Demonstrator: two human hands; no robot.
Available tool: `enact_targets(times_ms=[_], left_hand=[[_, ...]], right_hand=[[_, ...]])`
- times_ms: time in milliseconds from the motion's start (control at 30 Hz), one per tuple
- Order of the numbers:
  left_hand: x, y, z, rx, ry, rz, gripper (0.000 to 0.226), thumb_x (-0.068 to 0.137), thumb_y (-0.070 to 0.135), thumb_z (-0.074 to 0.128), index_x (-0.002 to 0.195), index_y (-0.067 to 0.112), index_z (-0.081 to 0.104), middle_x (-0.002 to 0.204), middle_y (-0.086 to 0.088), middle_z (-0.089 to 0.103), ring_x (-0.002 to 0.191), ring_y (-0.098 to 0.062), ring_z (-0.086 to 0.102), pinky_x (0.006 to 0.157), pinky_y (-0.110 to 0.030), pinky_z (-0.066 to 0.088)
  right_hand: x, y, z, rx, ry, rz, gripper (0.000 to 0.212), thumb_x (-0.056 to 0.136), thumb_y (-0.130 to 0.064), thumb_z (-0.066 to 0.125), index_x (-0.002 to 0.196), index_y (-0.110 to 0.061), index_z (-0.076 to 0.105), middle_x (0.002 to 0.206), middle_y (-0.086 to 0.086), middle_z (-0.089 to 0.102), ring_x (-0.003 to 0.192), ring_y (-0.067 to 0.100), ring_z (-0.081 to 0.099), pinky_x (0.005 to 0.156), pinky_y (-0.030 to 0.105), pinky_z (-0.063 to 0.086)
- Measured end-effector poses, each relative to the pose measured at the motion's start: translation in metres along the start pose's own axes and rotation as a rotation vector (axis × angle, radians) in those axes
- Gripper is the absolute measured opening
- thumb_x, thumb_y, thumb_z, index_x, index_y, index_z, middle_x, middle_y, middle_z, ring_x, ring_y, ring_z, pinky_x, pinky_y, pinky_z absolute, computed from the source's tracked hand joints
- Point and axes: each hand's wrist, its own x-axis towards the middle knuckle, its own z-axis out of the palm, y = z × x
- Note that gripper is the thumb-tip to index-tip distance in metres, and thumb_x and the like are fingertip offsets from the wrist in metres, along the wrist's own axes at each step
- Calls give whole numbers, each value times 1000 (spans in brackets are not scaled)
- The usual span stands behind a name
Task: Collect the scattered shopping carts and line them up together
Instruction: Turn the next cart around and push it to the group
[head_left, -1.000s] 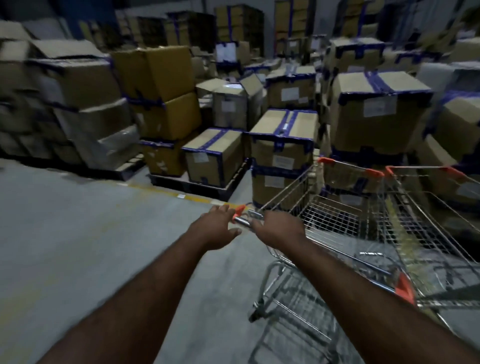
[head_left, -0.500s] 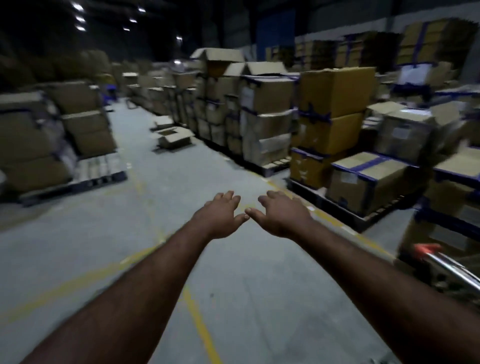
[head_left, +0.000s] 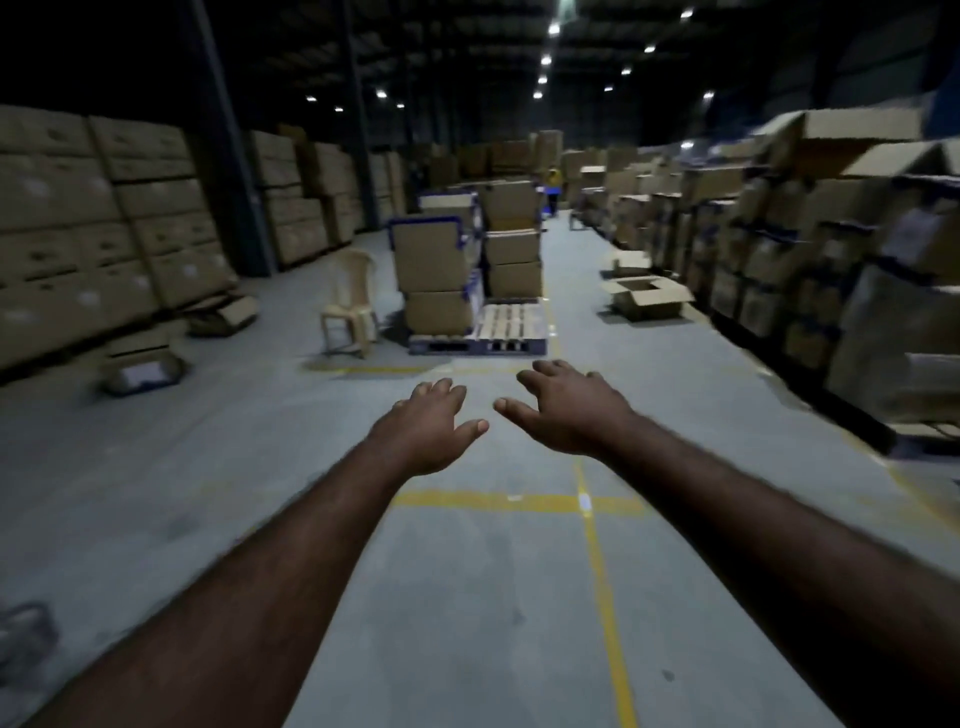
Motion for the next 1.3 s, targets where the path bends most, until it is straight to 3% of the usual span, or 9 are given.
enact_targets(times_ms=[233, 700, 967, 1300], left_hand=[[24, -108, -6, 15, 26, -243, 69, 101, 58, 38, 158, 20, 25, 167, -2, 17, 152, -19, 15, 118, -44, 27], [70, -268, -26, 61, 79, -699, 70, 101, 60, 38, 158, 21, 26, 167, -2, 19, 152, -20, 16, 119, -45, 27], [49, -382, -31, 85, 74, -893, 71, 101, 60, 38, 157, 19, 26, 166, -3, 20, 151, -22, 18, 118, -42, 27], [37, -586, -26, 40, 74, -1016, 73, 99, 62, 39, 157, 18, 29, 165, -6, 25, 150, -25, 21, 118, -46, 27]], right_hand=[[119, -73, 29, 31, -55, -272, 73, 100, -69, 31, 154, -20, 38, 165, 6, 31, 150, 24, 28, 118, 52, 26], [322, -202, 72, 88, -102, -724, 75, 100, -69, 30, 156, -19, 37, 164, 7, 31, 151, 24, 27, 119, 52, 27], [392, -307, 110, 128, -146, -873, 77, 100, -69, 29, 157, -18, 34, 166, 7, 29, 151, 24, 25, 119, 53, 24], [489, -487, 179, 99, -186, -997, 76, 99, -71, 30, 156, -21, 37, 165, 8, 31, 151, 25, 26, 119, 53, 25]])
